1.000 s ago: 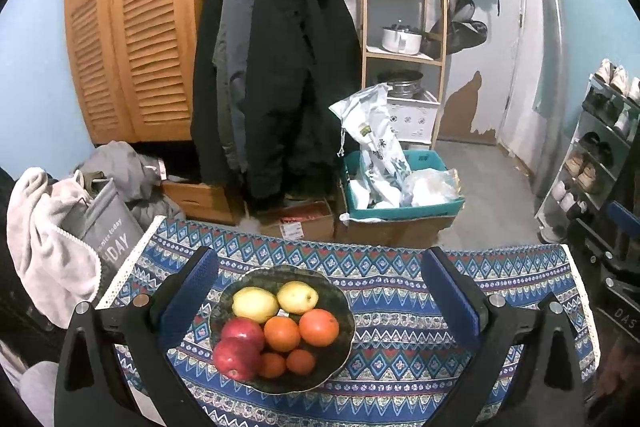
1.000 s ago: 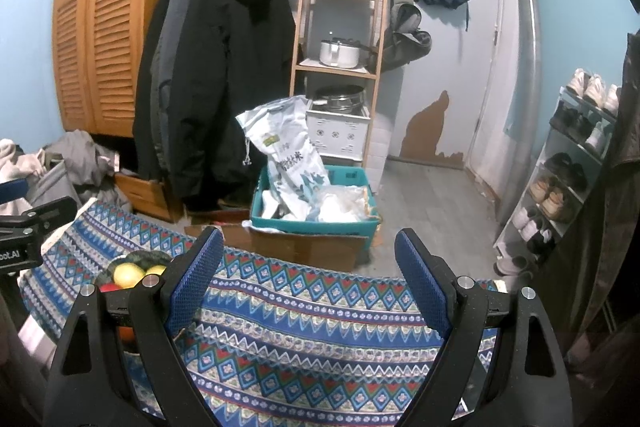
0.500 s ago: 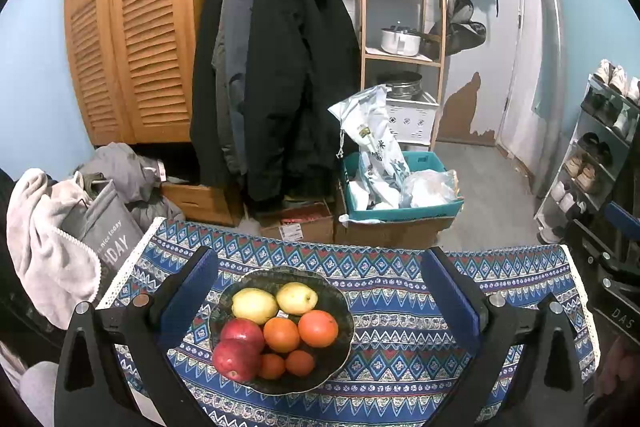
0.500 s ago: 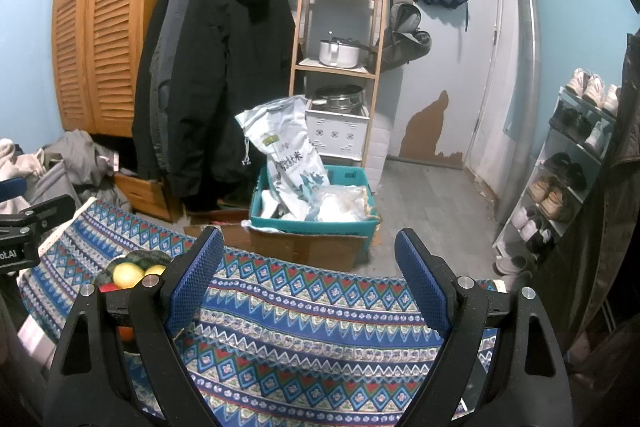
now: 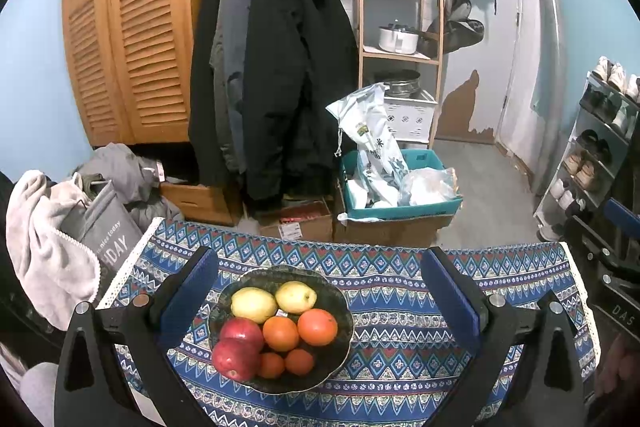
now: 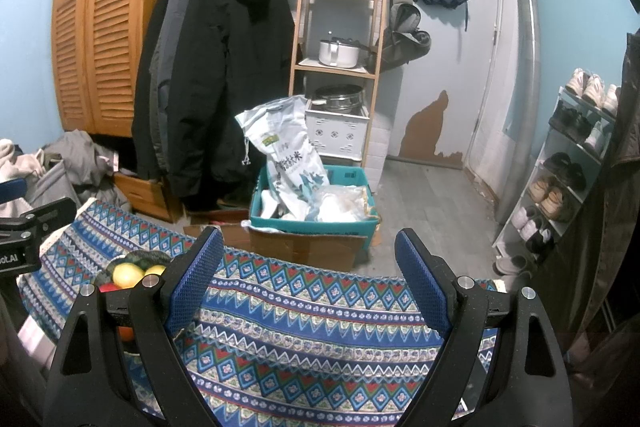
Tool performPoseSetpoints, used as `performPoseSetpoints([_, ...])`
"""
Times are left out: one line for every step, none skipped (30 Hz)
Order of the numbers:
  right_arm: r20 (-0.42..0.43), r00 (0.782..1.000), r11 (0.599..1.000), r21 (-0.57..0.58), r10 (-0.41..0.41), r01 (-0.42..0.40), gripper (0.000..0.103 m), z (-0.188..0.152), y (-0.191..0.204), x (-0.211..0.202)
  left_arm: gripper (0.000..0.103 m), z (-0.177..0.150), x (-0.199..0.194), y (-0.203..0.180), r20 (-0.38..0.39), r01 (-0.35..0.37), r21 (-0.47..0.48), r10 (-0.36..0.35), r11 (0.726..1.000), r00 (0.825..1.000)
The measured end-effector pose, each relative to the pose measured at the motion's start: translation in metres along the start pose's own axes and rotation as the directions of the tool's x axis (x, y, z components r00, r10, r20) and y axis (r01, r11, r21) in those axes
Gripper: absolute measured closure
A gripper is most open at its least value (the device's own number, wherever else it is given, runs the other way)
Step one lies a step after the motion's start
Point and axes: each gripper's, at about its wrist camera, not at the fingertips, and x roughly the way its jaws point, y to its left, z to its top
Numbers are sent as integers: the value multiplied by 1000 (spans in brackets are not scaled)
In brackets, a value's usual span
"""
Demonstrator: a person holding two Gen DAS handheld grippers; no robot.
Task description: Organize fruits
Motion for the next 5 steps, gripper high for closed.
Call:
performPoseSetpoints([-1,1000,1000,0,2,-2,16,0,0,0,1,0,0,0,-1,-1,0,1,1000,1000])
performPoseSetpoints([-1,1000,1000,0,2,-2,16,0,0,0,1,0,1,0,-1,-1,1,1,1000,1000])
performPoseSetpoints([-1,1000,1000,-1,1,-1,16,0,0,0,1,0,1,0,-1,-1,0,1,1000,1000])
performPoseSetpoints([-1,1000,1000,-1,1,-1,16,0,0,0,1,0,1,0,-2,-1,0,1,1000,1000])
performPoseSetpoints([-2,1000,1000,0,1,-1,16,0,0,0,1,0,1,0,-2,0,0,0,1000,1000])
